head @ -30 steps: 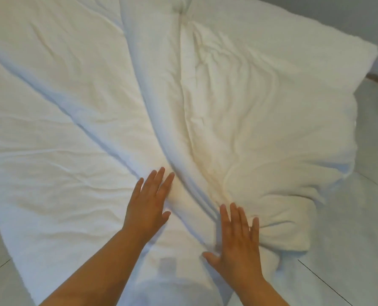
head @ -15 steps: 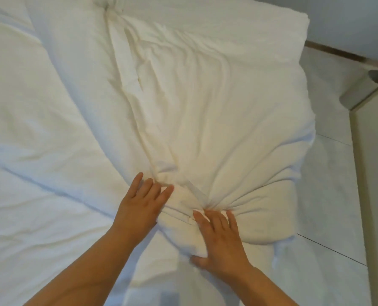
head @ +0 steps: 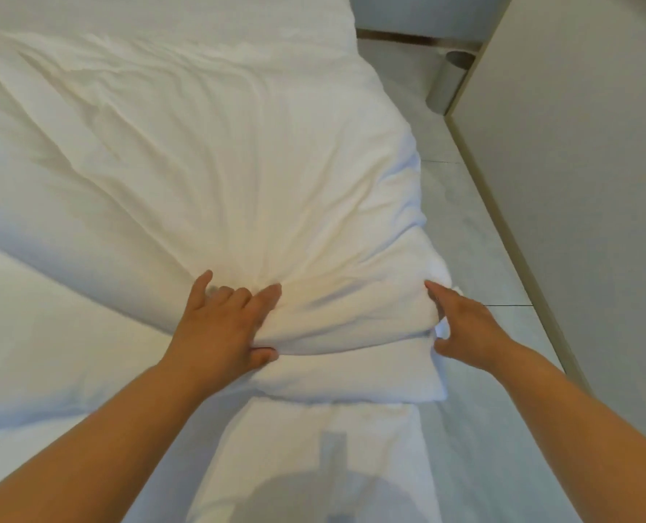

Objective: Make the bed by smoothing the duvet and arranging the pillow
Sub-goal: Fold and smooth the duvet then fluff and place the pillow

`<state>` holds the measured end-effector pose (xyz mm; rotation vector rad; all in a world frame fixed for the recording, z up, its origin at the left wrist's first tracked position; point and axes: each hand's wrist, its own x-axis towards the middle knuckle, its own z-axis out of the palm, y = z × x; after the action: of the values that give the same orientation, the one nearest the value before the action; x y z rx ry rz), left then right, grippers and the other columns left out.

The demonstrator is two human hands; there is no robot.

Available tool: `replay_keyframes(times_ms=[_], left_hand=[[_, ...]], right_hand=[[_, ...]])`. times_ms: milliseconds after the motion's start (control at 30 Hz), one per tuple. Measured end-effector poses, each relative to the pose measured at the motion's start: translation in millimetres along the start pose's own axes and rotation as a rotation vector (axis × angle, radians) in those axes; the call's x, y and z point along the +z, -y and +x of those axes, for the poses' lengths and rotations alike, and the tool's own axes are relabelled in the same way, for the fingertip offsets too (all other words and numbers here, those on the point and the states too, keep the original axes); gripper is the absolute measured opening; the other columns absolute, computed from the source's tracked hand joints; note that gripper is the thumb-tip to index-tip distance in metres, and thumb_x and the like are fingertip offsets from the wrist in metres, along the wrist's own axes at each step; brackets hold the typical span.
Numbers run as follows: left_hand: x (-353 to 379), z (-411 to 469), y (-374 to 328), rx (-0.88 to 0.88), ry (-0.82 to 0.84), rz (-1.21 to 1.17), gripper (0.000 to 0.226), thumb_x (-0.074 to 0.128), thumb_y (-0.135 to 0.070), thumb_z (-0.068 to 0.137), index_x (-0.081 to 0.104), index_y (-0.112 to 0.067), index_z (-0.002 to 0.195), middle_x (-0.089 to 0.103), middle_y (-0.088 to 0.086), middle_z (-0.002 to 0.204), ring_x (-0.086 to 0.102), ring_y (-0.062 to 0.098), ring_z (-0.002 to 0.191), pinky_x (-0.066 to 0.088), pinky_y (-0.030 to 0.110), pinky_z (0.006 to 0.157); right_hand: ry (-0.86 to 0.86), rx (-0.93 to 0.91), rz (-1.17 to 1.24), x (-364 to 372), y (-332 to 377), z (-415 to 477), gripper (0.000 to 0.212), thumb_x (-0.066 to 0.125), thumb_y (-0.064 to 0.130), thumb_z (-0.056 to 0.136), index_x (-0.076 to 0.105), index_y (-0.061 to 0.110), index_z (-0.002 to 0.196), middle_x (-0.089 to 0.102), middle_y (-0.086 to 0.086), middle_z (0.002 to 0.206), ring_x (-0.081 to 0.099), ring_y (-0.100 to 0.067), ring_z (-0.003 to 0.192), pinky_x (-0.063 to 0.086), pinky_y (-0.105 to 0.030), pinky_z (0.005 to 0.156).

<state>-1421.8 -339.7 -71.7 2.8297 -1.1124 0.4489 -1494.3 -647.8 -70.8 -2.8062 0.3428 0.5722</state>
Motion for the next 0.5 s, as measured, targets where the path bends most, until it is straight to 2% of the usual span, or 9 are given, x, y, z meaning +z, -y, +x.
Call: replay_keyframes(times_ms=[67,167,200,267,333,400,433,467,500], left_hand=[[9.9,8.3,-6.8,0.004,0.058,0.030,0.081,0.087,-0.046,0.029,0.064,-0.015,0.101,0.064,0.008,0.068,0.063,0.030,0.066,0.024,0.043,0.088],[16.1,20.1,-11.1,0.000,0.076,0.082,0.061,0.086,-0.041,0.031,0.071,-0.014,0.083,0.070,0.017,0.092,0.050,0.030,0.095,0.017,0.040,0.098],[16.3,22.8,-11.4,0.000,0.082,0.101,0.053,0.084,-0.040,0.035,0.070,-0.014,0.079,0.071,0.016,0.091,0.055,0.031,0.095,0.016,0.040,0.099],[15.5,28.6,-10.8,0.007,0.085,0.097,0.033,0.080,-0.032,0.044,0.065,-0.012,0.066,0.070,0.009,0.068,0.067,0.029,0.065,0.021,0.041,0.092],[7.7,37.9,-10.7,-0.025,0.091,0.041,0.020,0.072,-0.024,0.051,0.057,-0.011,0.057,0.059,0.004,0.046,0.059,0.027,0.039,0.025,0.037,0.081],[-6.7,52.6,-9.4,-0.106,0.027,0.000,0.013,0.065,-0.017,0.057,0.057,-0.008,0.061,0.057,0.008,0.043,0.057,0.029,0.036,0.022,0.036,0.072],[-17.8,62.9,-8.3,-0.150,-0.031,0.004,0.014,0.065,-0.015,0.059,0.060,-0.006,0.068,0.061,0.012,0.048,0.060,0.032,0.041,0.021,0.037,0.070],[-30.0,73.1,-7.1,-0.186,-0.079,0.016,0.016,0.068,-0.012,0.062,0.063,-0.006,0.076,0.065,0.015,0.056,0.064,0.034,0.049,0.020,0.037,0.069],[-41.0,81.6,-6.6,-0.205,-0.119,0.023,0.019,0.071,-0.007,0.064,0.065,-0.007,0.082,0.066,0.017,0.063,0.065,0.035,0.058,0.019,0.038,0.069]], right_hand=[[0.000,0.052,-0.019,12.0,-9.0,-7.7,0.085,0.063,0.019,0.081,0.009,0.019,0.147,0.046,-0.008,0.139,0.045,-0.026,0.123,0.031,-0.031,0.102],[-0.338,0.106,0.051,9.2,-9.5,9.2,0.077,0.062,0.022,0.084,0.018,0.013,0.146,0.036,-0.013,0.145,0.033,-0.028,0.134,0.023,-0.036,0.109],[-0.375,0.084,0.030,6.3,-6.6,19.7,0.075,0.059,0.023,0.085,0.017,0.014,0.146,0.029,-0.012,0.149,0.025,-0.027,0.138,0.017,-0.039,0.113],[-0.277,0.017,-0.078,3.2,2.9,36.4,0.069,0.052,0.021,0.089,0.015,0.018,0.147,0.027,-0.008,0.150,0.024,-0.022,0.140,0.010,-0.039,0.115],[-0.218,0.011,-0.129,0.7,8.1,48.2,0.052,0.045,0.014,0.090,0.030,0.016,0.140,0.045,-0.009,0.137,0.044,-0.025,0.125,0.027,-0.033,0.103],[-0.214,0.011,-0.172,-14.0,5.6,52.2,0.037,0.043,0.010,0.090,0.043,0.013,0.128,0.055,-0.011,0.124,0.055,-0.031,0.109,0.039,-0.033,0.083],[-0.227,-0.005,-0.178,-24.9,1.1,53.9,0.035,0.043,0.010,0.090,0.045,0.012,0.125,0.055,-0.012,0.122,0.055,-0.032,0.108,0.041,-0.034,0.080],[-0.294,-0.041,-0.159,-38.3,-4.9,53.6,0.034,0.044,0.010,0.088,0.049,0.010,0.122,0.056,-0.014,0.120,0.056,-0.033,0.106,0.043,-0.036,0.077],[-0.457,-0.111,-0.119,-52.9,-11.7,49.9,0.033,0.045,0.006,0.083,0.055,0.007,0.115,0.059,-0.018,0.112,0.059,-0.035,0.099,0.044,-0.036,0.070]])
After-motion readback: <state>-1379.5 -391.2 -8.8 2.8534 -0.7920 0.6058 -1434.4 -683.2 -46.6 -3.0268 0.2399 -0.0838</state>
